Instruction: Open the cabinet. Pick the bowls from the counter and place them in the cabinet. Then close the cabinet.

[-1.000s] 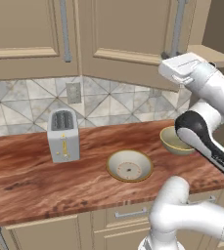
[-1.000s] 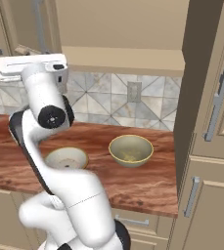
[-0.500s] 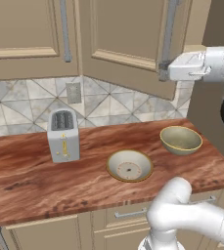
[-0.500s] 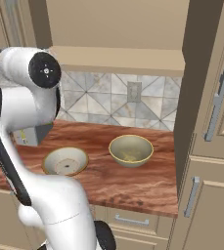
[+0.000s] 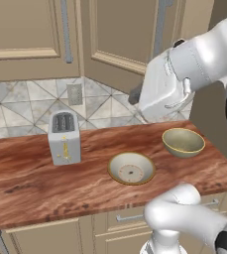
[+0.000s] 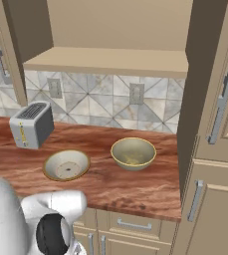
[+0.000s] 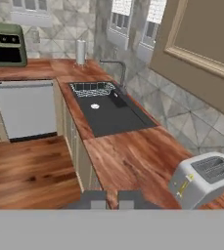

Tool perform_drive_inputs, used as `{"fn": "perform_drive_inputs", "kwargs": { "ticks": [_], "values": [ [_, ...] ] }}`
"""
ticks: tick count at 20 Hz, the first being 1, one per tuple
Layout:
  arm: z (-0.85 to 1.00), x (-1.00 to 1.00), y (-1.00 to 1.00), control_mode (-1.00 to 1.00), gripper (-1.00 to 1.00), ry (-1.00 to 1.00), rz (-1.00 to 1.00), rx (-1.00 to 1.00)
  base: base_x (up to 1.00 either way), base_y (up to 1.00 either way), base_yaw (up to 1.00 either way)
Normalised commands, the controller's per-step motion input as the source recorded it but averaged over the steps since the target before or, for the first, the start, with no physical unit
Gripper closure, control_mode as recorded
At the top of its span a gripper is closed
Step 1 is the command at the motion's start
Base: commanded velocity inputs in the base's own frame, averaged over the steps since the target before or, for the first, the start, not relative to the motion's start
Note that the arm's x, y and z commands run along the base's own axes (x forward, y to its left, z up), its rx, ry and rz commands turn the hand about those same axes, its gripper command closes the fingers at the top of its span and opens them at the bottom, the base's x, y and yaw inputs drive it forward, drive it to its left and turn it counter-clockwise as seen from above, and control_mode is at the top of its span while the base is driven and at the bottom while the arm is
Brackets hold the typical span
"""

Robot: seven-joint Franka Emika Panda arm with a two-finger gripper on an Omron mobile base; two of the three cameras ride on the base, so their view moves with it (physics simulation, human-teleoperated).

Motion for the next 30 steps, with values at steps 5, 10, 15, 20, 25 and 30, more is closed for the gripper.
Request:
{"fn": "perform_drive_inputs", "kwargs": {
  "ticks": [5, 10, 15, 20, 25, 30],
  "values": [
    [0.24, -0.67, -0.03, -1.00, -1.00, -0.06, 0.13, -0.13, 0.00, 0.00, 0.00],
    [0.43, -0.48, -1.00, -1.00, -1.00, -0.11, 0.20, 0.05, 0.00, 0.00, 0.00],
    [-0.90, -0.08, -1.00, -1.00, -1.00, -0.04, 0.34, 0.24, 0.00, 0.00, 0.00],
    [-1.00, -0.14, -1.00, -1.00, -1.00, -0.12, 0.37, 0.31, 0.00, 0.00, 0.00],
    [-1.00, -0.49, -0.55, -1.00, -1.00, -0.26, 0.25, 0.69, 0.00, 0.00, 0.00],
    [-1.00, -0.05, 0.03, -1.00, -1.00, -0.17, 0.13, 0.56, 0.00, 0.00, 0.00]
  ]
}}
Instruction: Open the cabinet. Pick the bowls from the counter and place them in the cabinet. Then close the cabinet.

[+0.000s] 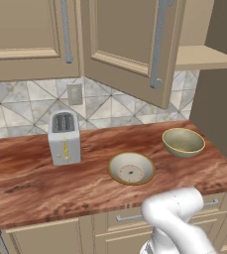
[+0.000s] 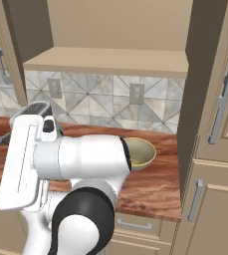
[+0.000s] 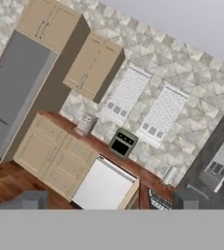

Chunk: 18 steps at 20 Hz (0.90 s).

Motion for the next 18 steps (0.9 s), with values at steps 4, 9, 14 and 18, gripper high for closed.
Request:
{"fn": "perform_drive_inputs", "kwargs": {
  "ticks": [4, 9, 14, 18],
  "values": [
    [-0.31, 0.13, 0.04, -1.00, -1.00, 0.11, -0.27, 0.49, 0.00, 0.00, 0.00],
    [0.55, 0.32, -0.09, -1.00, -1.00, 0.26, -0.12, 0.16, 0.00, 0.00, 0.00],
    [0.00, 0.14, 0.00, -1.00, -1.00, -0.13, -0.07, 0.00, 0.00, 0.00, 0.00],
    [0.00, 0.33, 0.04, -1.00, -1.00, -0.13, 0.00, 0.00, 0.00, 0.00, 0.00]
  ]
}}
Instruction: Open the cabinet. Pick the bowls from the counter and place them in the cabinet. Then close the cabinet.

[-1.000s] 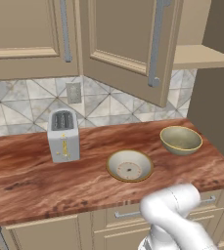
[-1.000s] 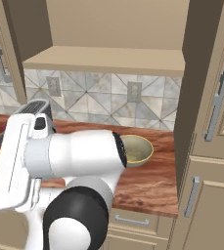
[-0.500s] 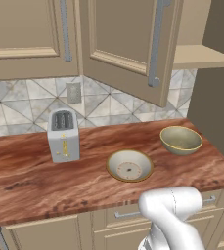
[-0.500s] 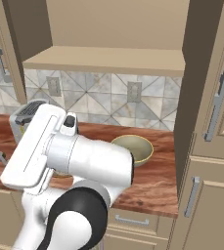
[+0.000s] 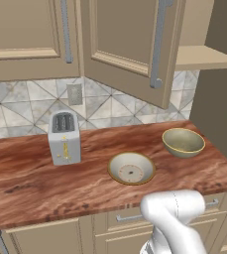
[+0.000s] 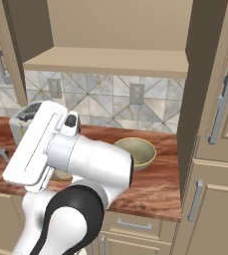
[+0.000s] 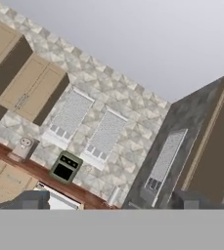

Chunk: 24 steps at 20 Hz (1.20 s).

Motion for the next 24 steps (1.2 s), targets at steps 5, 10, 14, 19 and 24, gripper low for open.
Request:
{"fn": "perform_drive_inputs", "kwargs": {
  "ticks": [5, 10, 14, 19, 24],
  "values": [
    [0.04, 0.72, 0.00, -1.00, -1.00, -0.01, 0.00, 0.00, 0.00, 0.00, 0.00],
    [0.08, 0.68, 0.00, -1.00, -1.00, -0.06, 0.01, 0.00, 0.00, 0.00, 0.00],
    [0.12, 0.38, 0.00, -1.00, -1.00, -0.15, 0.00, -0.01, 0.00, 0.00, 0.00],
    [0.13, 0.49, 0.03, -1.00, -1.00, -0.15, 0.00, -0.02, 0.00, 0.00, 0.00],
    [0.02, 0.78, 0.16, -1.00, -1.00, -0.11, 0.00, -0.01, 0.00, 0.00, 0.00]
  ]
}}
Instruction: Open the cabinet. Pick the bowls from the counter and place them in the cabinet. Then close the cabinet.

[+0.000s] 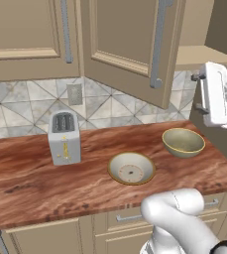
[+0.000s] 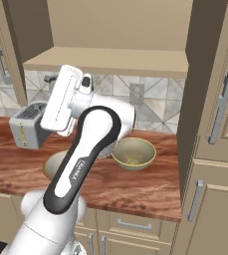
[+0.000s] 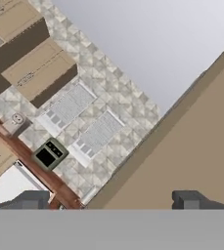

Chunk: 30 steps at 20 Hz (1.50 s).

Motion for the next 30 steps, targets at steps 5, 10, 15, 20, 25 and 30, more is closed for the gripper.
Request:
{"fn": "perform_drive_inputs", "kwargs": {
  "ticks": [5, 10, 15, 20, 25, 30],
  "values": [
    [0.00, 0.99, 0.19, -1.00, -1.00, -0.06, 0.00, 0.00, 0.00, 0.00, 0.00],
    [0.00, 0.99, 0.02, -1.00, -1.00, -0.07, 0.00, 0.00, 0.00, 0.00, 0.00],
    [0.13, 0.44, 0.08, -1.00, -1.00, -0.09, 0.01, 0.00, 0.00, 0.00, 0.00],
    [0.11, -0.01, 0.76, -1.00, -1.00, -0.03, 0.01, -0.03, 0.00, 0.00, 0.00],
    [0.00, 0.01, 1.00, -1.00, -1.00, 0.00, 0.00, -0.08, 0.00, 0.00, 0.00],
    [0.00, -0.10, 1.00, -1.00, -1.00, 0.04, 0.00, -0.03, 0.00, 0.00, 0.00]
  ]
}}
